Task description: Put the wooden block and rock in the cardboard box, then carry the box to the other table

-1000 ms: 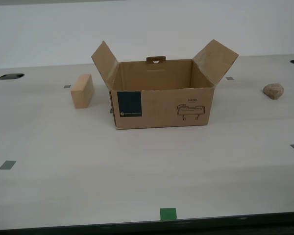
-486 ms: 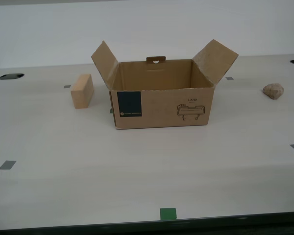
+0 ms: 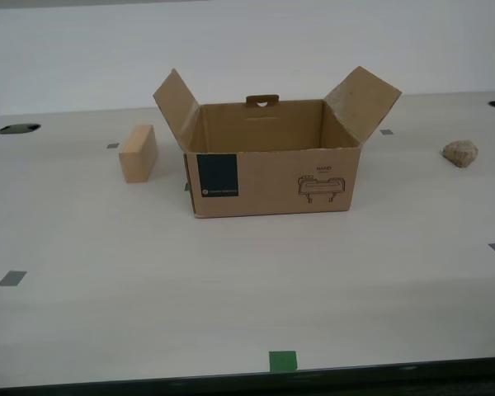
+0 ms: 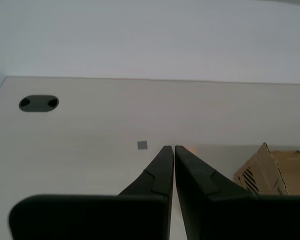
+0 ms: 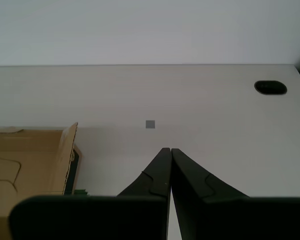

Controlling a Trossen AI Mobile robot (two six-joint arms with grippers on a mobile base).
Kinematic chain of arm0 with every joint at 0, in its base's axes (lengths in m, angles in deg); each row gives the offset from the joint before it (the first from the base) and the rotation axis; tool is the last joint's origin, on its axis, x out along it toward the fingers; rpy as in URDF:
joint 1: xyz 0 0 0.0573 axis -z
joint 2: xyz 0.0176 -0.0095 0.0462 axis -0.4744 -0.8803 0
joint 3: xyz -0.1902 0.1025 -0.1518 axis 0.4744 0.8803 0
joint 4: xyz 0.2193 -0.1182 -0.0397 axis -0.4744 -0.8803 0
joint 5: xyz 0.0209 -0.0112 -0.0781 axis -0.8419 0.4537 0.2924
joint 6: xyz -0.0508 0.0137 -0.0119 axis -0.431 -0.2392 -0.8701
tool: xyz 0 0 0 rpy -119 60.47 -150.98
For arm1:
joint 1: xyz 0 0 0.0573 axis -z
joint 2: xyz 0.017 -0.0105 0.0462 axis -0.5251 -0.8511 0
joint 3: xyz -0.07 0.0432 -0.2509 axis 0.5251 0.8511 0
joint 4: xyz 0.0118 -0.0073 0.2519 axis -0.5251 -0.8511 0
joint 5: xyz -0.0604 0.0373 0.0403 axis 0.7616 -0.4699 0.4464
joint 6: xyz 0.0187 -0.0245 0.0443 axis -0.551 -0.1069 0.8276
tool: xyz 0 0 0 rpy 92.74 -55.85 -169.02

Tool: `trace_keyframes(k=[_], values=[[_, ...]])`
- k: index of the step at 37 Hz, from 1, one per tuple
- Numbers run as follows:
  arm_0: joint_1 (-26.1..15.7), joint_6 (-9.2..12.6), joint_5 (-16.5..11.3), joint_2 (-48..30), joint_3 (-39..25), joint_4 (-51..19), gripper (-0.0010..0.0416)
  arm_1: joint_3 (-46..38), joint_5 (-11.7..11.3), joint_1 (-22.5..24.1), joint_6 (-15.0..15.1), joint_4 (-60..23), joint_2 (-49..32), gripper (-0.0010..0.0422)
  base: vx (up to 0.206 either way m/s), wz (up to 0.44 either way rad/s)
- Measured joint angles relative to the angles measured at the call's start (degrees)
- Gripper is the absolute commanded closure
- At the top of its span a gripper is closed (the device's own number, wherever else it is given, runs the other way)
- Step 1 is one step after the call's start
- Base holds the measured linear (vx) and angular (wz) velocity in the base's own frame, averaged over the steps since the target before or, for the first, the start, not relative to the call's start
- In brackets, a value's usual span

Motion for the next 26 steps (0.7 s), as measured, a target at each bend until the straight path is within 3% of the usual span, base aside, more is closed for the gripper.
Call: trace_keyframes(k=[11, 16, 19, 26], values=[[0.02, 0.11, 0.00, -1.92, -11.28, -17.18, 0.0407, -8.81, 0.09, 0.15, -1.40, -13.53, -6.16, 0.0413, 0.000, 0.000], [-0.04, 2.08, 0.00, -3.98, -14.95, -24.35, 0.0407, -13.51, 3.72, 0.24, -0.87, -17.84, -11.08, 0.0413, 0.000, 0.000], [0.04, 2.62, 0.00, -4.70, -15.85, -25.94, 0.0406, -16.63, 5.62, 0.46, -0.85, -20.87, -14.01, 0.0413, 0.000, 0.000], [-0.04, 3.87, 0.00, -5.68, -16.24, -26.80, 0.0406, -21.94, 5.81, 1.55, -0.07, -26.01, -20.06, 0.0412, 0.000, 0.000]])
